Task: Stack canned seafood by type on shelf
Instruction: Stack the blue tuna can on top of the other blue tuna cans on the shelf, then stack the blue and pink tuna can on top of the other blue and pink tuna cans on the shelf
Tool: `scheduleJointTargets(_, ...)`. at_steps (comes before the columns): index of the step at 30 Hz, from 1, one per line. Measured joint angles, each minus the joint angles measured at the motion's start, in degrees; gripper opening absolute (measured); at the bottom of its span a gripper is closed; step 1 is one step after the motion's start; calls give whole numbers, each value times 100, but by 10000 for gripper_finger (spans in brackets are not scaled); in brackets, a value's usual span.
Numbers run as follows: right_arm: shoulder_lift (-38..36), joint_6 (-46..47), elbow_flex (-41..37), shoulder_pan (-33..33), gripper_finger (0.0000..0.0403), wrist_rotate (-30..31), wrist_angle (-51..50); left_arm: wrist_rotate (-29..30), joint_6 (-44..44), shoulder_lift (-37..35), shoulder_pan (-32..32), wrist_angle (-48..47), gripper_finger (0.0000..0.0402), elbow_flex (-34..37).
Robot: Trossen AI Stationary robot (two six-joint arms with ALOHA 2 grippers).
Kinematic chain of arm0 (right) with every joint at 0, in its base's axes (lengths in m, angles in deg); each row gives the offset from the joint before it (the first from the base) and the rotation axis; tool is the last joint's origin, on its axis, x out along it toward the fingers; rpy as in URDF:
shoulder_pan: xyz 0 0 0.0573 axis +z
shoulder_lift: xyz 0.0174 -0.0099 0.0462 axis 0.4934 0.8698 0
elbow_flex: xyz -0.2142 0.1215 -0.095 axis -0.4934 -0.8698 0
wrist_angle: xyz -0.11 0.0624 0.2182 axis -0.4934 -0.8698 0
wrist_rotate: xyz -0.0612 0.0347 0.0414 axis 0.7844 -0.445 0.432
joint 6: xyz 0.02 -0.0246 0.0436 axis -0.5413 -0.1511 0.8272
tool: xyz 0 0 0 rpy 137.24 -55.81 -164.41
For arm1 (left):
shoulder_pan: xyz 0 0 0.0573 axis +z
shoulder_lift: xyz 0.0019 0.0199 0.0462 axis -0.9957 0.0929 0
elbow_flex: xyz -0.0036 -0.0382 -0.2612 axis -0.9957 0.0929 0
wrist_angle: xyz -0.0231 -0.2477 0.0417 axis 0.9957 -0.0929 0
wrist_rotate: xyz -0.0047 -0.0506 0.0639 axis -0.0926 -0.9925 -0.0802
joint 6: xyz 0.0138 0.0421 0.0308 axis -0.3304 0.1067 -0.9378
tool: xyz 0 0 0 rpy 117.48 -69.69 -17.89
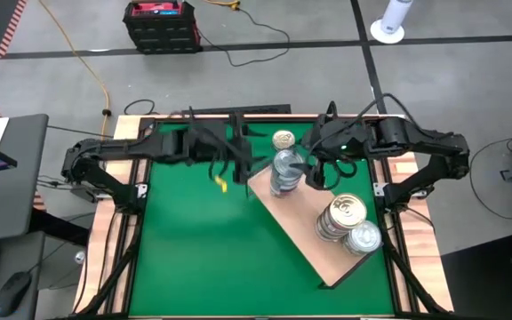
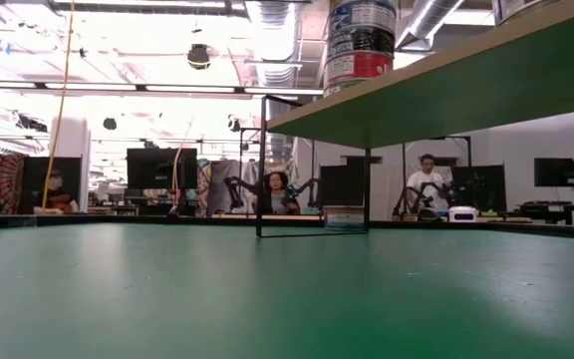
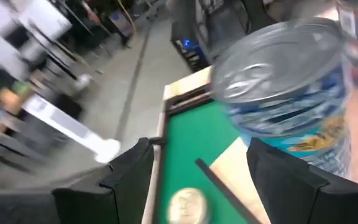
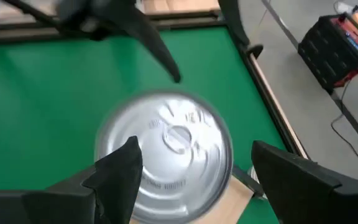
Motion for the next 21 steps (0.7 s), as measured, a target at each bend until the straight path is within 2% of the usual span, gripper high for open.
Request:
scheduleJointTargets(4,-53,75,264,-82,330,-57,-112,-991,802,15,553,-111,249,0)
scheduleJointTargets(9,-29,35,529,-233,330,-48,-177,-1581,1560,234,1100,-94,249,90)
scheduleJointTargets(14,-46,253,926,-907,330,15,-456,-2856,2772,902,1853,179,249,179)
scheduleJointTargets(17,-44,300,937,-1660,330,-614,-625,-3175,3421,1372,2190,303,249,179)
scheduleJointTargets(21,0,-142,873,-2550,327,-1358,-764,-3231,4141,1933,2566,396,249,164)
